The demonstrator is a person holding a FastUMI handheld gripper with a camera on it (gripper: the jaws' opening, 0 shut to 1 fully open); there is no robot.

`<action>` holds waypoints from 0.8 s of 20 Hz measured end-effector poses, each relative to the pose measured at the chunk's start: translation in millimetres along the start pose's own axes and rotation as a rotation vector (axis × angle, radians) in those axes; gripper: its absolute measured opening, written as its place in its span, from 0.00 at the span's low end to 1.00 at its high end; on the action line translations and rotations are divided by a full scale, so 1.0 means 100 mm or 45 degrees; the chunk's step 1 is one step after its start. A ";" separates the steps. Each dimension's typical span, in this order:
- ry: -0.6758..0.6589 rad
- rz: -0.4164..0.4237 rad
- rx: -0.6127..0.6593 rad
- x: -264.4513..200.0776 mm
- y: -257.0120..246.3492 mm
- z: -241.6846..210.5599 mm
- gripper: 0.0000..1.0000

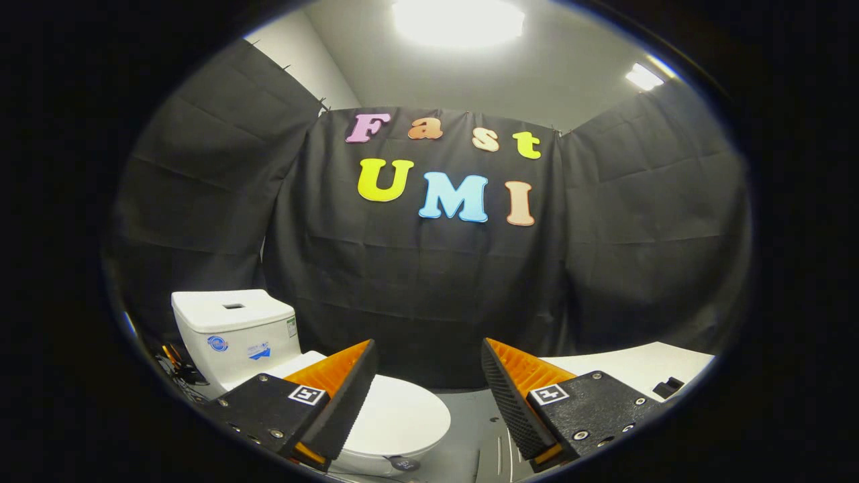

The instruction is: Open the toilet lid.

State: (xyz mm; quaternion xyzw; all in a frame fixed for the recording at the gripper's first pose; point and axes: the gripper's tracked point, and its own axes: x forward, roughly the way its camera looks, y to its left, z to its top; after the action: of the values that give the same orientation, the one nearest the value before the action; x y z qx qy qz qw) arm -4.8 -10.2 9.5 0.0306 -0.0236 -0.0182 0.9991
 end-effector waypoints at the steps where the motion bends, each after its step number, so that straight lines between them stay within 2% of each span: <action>1: -0.007 -0.002 0.013 0.01 0.00 0.01 0.95; 9: -0.060 -0.008 0.134 0.06 0.12 0.18 0.95; 13: -0.068 -0.017 0.257 0.10 0.15 0.19 0.95; 16: -0.058 -0.064 0.375 0.12 0.07 0.11 0.95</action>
State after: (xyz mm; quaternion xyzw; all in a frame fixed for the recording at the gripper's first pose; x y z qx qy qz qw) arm 6.5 -4.4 21.9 0.1772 -0.0478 -0.0402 0.9822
